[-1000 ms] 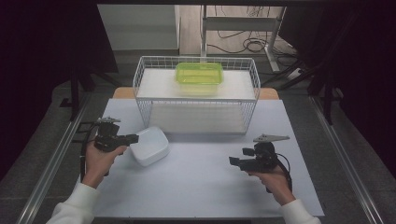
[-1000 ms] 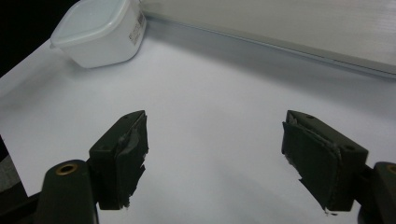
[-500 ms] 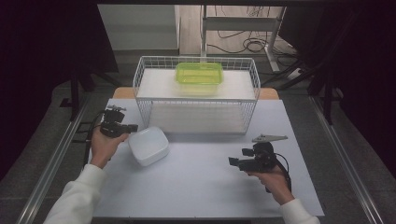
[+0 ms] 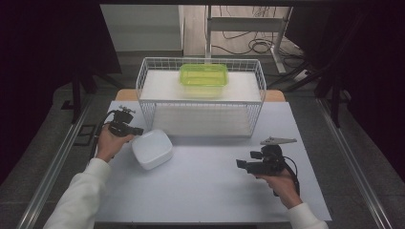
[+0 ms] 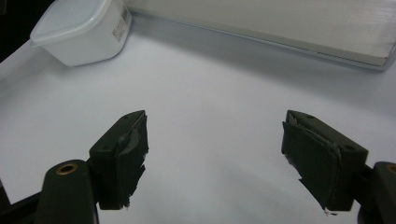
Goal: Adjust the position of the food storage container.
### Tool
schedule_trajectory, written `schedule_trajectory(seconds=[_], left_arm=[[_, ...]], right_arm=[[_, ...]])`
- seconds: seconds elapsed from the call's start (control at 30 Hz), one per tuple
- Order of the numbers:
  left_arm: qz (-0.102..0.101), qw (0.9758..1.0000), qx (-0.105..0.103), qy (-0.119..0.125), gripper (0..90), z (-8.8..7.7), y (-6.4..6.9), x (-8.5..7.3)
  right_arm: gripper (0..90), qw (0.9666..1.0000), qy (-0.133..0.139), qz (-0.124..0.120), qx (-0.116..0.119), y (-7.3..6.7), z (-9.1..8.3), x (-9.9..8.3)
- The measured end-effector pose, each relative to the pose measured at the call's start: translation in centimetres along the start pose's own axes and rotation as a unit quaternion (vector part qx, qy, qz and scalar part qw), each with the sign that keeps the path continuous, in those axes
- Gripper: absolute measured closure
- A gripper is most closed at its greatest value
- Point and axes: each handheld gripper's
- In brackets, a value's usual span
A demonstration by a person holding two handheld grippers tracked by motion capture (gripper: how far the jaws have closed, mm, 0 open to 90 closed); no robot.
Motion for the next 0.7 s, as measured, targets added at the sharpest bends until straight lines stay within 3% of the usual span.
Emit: schedule_trajectory(seconds=[0.17,0.33,0.7], left_arm=[[0.005,1.0000,-0.002,-0.006,90.0,0.0,0.3,-0.1],[0.027,0.9995,0.001,-0.014,89.9,0.2,1.7,-0.1],[0.052,0.9984,-0.019,-0.016,89.9,0.7,4.6,-0.7]], right_arm=[[23.3,1.0000,0.007,0.003,-0.004,0.0,-0.2,0.0],[23.4,0.9999,0.009,0.007,-0.005,0.1,-0.3,0.0],[23.4,0.9999,0.011,0.010,0.002,-0.1,-0.3,0.0]])
Point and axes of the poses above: each handheld gripper's, and its own axes: z roughly forward along the jaws, x roughly out of its top, y roughly to its right, and after that the axes turned 11 degrees about -y, right-handed
